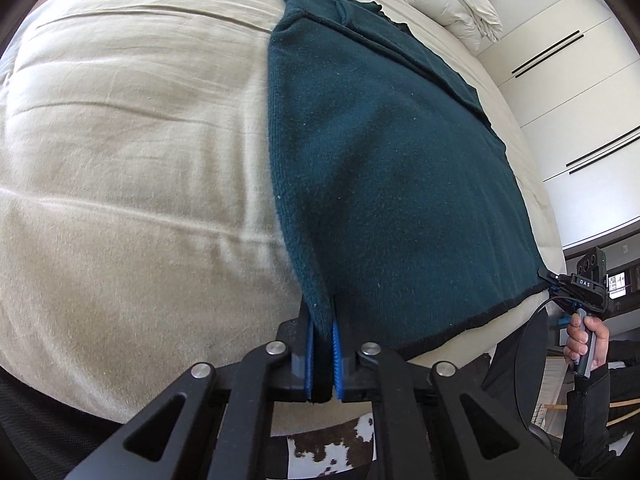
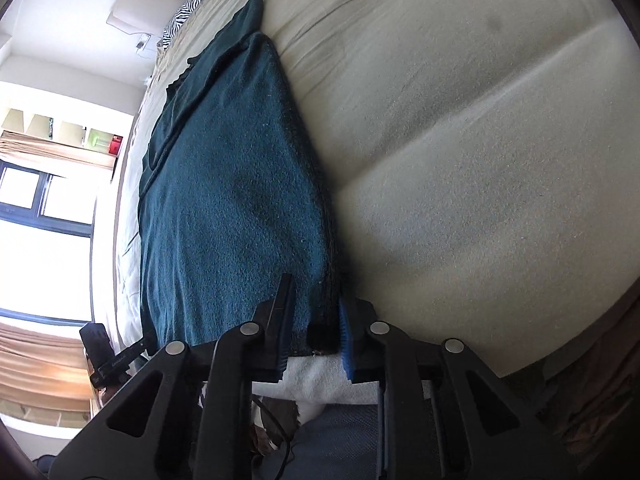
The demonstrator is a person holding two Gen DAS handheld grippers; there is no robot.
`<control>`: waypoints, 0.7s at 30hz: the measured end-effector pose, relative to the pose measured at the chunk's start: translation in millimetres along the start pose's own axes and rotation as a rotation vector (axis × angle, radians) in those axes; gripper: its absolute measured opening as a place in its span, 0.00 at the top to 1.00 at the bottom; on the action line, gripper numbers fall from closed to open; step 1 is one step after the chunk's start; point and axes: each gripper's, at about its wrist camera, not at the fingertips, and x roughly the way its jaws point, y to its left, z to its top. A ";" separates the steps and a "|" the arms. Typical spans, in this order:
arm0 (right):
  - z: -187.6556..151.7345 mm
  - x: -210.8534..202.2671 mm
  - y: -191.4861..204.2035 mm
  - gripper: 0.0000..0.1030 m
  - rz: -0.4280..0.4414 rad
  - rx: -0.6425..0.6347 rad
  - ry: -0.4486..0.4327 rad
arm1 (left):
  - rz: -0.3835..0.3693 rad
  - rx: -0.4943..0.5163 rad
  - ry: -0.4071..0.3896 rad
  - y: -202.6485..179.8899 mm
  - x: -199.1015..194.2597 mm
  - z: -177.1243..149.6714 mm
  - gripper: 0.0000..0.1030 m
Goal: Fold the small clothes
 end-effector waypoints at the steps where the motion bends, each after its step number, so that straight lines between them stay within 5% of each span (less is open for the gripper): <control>1: -1.6 -1.0 2.0 0.92 -0.004 -0.010 -0.002 | -0.008 -0.005 -0.002 0.7 -1.0 0.0 0.93; 4: -4.4 -7.4 6.6 0.94 0.017 -0.017 -0.027 | -0.054 -0.039 -0.011 5.7 -7.2 2.4 0.93; 15: 8.4 -43.0 34.4 0.94 0.304 0.021 -0.197 | -0.420 -0.233 -0.182 31.2 -62.5 24.5 0.94; 21: 29.8 -44.7 50.5 0.94 0.385 0.042 -0.249 | -0.528 -0.316 -0.236 31.9 -67.1 51.2 0.94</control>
